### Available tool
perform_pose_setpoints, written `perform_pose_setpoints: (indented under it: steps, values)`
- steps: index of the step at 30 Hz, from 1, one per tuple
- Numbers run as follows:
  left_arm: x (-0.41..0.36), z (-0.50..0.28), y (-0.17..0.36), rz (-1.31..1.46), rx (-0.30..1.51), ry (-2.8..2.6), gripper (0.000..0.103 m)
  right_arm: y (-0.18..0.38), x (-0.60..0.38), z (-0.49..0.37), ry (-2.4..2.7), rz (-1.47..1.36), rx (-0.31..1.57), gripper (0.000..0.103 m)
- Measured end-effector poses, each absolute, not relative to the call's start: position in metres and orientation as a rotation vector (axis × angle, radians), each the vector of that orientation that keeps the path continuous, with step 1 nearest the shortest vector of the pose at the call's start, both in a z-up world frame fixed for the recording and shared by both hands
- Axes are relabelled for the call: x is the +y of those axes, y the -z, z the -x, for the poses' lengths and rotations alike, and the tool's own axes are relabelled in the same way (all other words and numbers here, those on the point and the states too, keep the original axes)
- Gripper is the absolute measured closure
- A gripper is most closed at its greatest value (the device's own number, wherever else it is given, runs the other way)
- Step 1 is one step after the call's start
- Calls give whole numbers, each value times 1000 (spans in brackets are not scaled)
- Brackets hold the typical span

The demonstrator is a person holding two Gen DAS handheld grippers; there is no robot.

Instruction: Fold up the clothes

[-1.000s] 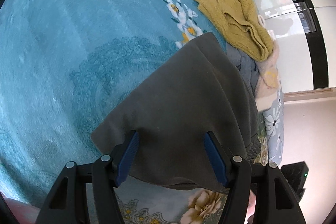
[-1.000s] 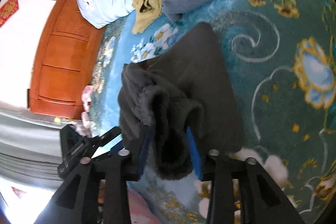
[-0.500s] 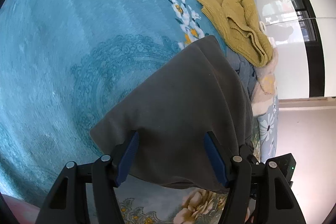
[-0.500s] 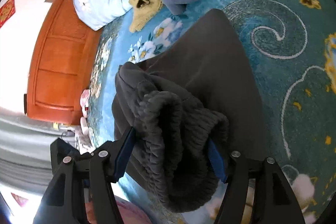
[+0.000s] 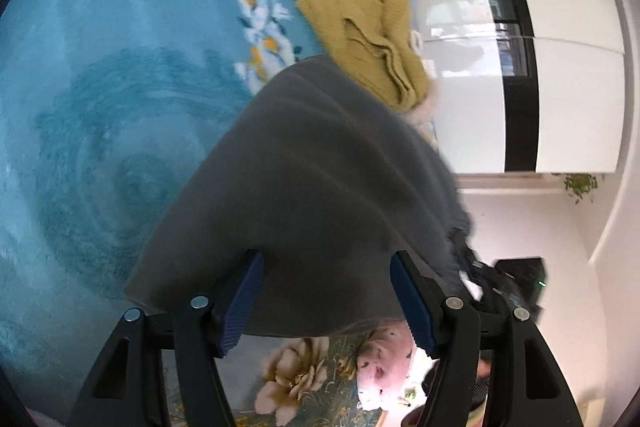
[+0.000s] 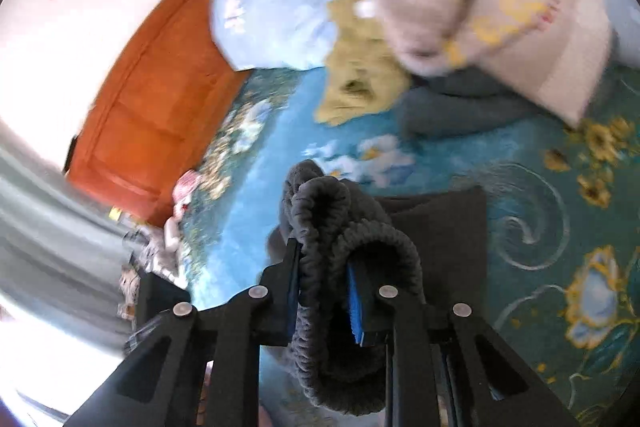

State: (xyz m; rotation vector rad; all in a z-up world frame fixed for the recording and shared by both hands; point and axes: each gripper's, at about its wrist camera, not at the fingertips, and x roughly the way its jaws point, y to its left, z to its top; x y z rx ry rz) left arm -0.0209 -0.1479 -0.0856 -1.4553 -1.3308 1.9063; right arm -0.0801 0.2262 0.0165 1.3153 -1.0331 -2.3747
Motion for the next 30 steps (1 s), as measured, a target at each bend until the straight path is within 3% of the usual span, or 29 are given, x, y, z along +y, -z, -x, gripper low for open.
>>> perform_pose_setpoints:
  steps: [5,9,16,22,30]
  values:
    - [-143,23,98,1594,-1285,-1908,33,53,245,72,2331,-1486,-1216,82]
    - [-147,20,93,1540,-1314,-1896,33,56,253,71,2305,-1447,-1322,82]
    - [-158,13,85,1432,-1379,-1943,33,37,252,83,2356,-1450,-1200,82]
    - [-155,15,102,1578,-1377,-1929,33,67,255,80,2300,-1524,-1302,80]
    - [-155,18,106,1621,-1356,-1940,33,10,235,83,2422,-1547,-964,73]
